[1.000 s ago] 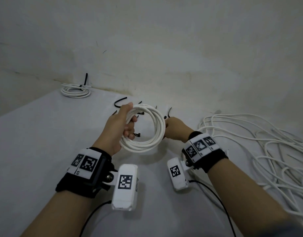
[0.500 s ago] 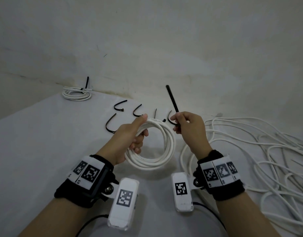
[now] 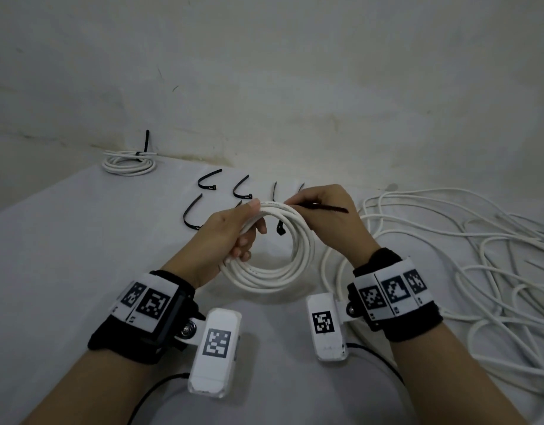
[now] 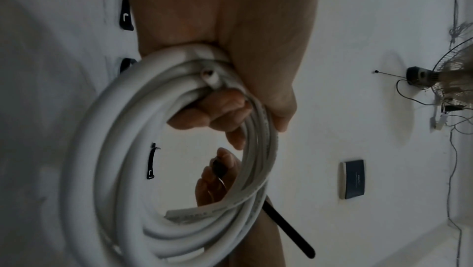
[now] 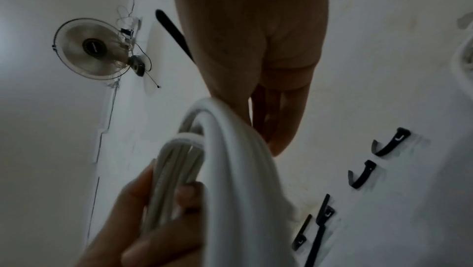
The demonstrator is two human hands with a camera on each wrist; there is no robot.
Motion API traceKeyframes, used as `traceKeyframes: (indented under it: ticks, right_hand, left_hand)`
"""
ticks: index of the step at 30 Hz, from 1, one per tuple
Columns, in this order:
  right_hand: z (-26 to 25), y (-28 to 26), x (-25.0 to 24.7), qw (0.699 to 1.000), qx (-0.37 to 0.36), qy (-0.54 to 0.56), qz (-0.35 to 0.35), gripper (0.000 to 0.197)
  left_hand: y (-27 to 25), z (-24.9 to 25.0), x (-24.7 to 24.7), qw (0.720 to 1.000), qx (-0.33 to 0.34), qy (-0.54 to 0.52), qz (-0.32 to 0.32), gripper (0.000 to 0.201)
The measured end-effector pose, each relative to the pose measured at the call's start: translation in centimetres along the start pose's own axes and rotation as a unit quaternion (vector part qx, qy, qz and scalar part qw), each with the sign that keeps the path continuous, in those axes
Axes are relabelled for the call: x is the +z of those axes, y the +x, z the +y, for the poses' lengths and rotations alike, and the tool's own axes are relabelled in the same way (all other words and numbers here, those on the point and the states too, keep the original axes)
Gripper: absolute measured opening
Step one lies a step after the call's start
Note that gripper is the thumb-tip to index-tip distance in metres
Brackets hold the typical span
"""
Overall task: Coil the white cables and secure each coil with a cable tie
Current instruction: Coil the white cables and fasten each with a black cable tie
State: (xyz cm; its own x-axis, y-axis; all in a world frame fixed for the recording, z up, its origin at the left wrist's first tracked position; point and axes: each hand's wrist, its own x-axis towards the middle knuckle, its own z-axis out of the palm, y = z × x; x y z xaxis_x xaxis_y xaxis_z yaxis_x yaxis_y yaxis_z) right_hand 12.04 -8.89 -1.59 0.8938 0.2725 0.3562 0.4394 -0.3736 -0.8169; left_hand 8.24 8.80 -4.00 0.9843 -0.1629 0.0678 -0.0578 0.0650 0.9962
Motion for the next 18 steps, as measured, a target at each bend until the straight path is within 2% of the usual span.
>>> traceKeyframes:
  ticks: [3,7,9,13,18]
  right_hand:
    - [-0.48,-0.28,-0.33,0.995,0.062,0.067,-0.05,0.01]
    - [-0.68,-0.46,-0.56,0.98,0.127,0.144,-0.049,0.009]
    - [-0.72,-0.44,-0.49,0.98,0.131,0.141,-0.057,0.014]
    - [-0.83,-0.62,-0.21,0.982,0.129,0.111,-0.082,0.04]
    - [-1.02,-0.79,-0.15,0.984,0.123,0.086,-0.093,0.036]
  left_hand:
    - [0.07,-0.31,-0.19,1.0,0.006,0.025,-0.009,0.045]
    - [0.09,-0.37,-0.22,0.999,0.017,0.039,-0.014,0.041]
    - [0.04,-0.46,-0.17,0.998,0.023,0.051,-0.017,0.042]
    - [-0.05,-0.63,-0.21,0.997,0.026,0.062,-0.024,0.044]
    - [-0.13,-0.61,-0.12,0.997,0.031,0.07,-0.016,0.047]
